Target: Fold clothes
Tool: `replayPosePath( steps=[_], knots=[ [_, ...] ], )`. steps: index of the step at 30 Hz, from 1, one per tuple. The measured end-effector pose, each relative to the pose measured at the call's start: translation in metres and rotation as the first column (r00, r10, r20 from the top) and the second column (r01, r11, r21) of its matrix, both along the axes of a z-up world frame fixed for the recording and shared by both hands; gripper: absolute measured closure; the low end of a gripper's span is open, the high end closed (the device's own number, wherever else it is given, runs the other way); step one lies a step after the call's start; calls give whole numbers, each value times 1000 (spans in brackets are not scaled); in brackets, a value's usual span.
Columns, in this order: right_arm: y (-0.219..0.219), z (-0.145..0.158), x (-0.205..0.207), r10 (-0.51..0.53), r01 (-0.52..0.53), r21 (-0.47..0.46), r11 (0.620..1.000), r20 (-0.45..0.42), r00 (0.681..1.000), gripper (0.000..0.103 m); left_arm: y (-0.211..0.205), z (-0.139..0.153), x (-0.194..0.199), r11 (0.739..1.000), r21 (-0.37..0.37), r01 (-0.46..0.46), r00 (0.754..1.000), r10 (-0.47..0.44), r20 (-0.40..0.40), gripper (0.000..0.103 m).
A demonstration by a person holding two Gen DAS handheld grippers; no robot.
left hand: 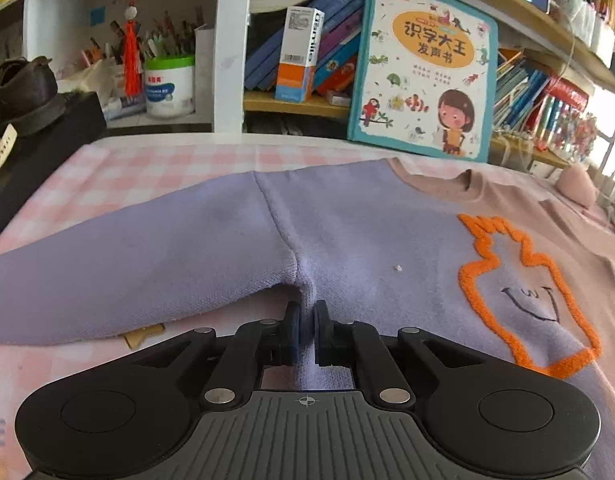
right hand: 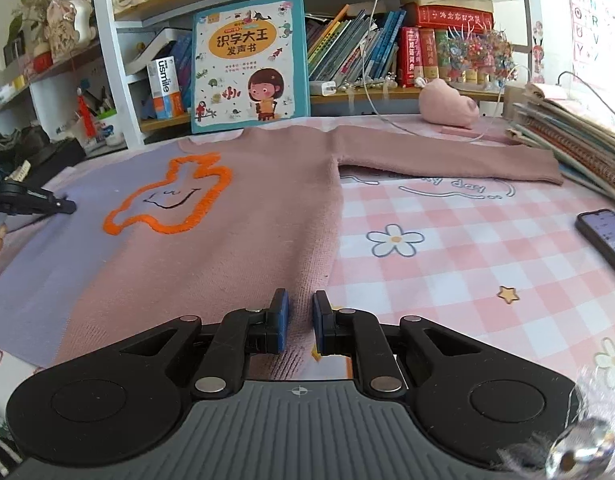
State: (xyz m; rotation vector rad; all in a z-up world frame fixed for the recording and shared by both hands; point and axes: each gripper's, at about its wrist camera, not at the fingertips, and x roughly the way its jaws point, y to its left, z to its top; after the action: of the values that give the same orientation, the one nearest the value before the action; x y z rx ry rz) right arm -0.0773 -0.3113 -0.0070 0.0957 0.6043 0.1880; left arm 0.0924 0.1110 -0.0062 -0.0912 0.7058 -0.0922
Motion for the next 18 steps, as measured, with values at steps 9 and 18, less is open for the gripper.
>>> replayPosePath(
  steps=[9, 18],
  knots=[
    [2, -2, -3, 0, 0, -4, 1000, 20, 1000, 88, -2, 3, -33, 998, 1, 67, 998, -67, -9, 72],
    [1, -2, -8, -3, 3, 3, 1000, 35, 999, 88, -15, -1, -129, 995, 12, 94, 993, -95, 67, 70]
  ],
)
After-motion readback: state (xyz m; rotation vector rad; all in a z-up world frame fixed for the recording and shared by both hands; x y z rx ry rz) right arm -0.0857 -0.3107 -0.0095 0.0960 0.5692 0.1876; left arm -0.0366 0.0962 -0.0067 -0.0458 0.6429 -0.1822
